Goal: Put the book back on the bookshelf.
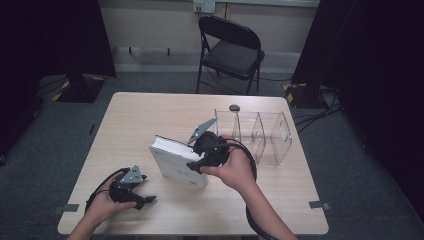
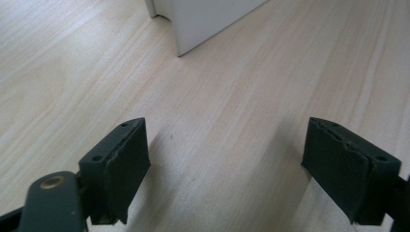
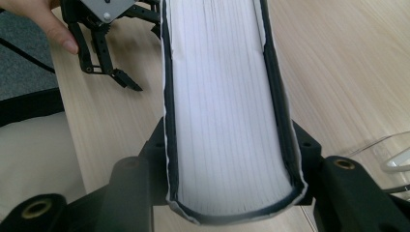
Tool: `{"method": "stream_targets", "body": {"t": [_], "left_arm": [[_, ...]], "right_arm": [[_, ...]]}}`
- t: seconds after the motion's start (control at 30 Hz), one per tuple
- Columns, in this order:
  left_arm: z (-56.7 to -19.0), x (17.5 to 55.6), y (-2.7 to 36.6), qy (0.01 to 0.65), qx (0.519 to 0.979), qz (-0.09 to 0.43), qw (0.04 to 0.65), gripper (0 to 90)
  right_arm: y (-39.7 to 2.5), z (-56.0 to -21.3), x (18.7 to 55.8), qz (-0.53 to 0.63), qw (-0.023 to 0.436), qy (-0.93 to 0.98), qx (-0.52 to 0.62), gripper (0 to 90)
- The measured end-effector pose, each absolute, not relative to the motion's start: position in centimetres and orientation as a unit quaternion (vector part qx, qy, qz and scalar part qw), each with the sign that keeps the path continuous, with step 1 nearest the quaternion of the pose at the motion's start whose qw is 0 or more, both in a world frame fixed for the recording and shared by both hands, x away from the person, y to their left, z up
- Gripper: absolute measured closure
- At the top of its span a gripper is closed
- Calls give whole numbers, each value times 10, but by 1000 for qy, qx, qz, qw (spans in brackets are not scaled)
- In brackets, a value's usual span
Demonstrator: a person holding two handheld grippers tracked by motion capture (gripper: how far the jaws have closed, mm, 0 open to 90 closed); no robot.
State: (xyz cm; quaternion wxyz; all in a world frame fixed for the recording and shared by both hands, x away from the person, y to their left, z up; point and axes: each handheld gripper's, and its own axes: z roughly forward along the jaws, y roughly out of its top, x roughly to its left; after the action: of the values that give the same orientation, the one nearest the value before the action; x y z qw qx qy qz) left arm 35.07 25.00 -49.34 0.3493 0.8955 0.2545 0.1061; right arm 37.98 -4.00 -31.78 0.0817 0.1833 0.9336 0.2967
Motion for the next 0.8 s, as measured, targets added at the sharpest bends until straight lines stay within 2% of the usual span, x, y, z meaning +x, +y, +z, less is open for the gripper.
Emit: {"method": "stream_targets", "body": {"t": [0.37, 0.8], "left_arm": [[-497, 350, 252, 258, 889, 99, 365, 149], [-502, 350, 254, 244, 884, 100, 385, 81]], "right_arm": [[-38, -314, 383, 274, 68, 938, 198, 492], [-31, -309, 393, 244, 60, 944, 215, 461]]}}
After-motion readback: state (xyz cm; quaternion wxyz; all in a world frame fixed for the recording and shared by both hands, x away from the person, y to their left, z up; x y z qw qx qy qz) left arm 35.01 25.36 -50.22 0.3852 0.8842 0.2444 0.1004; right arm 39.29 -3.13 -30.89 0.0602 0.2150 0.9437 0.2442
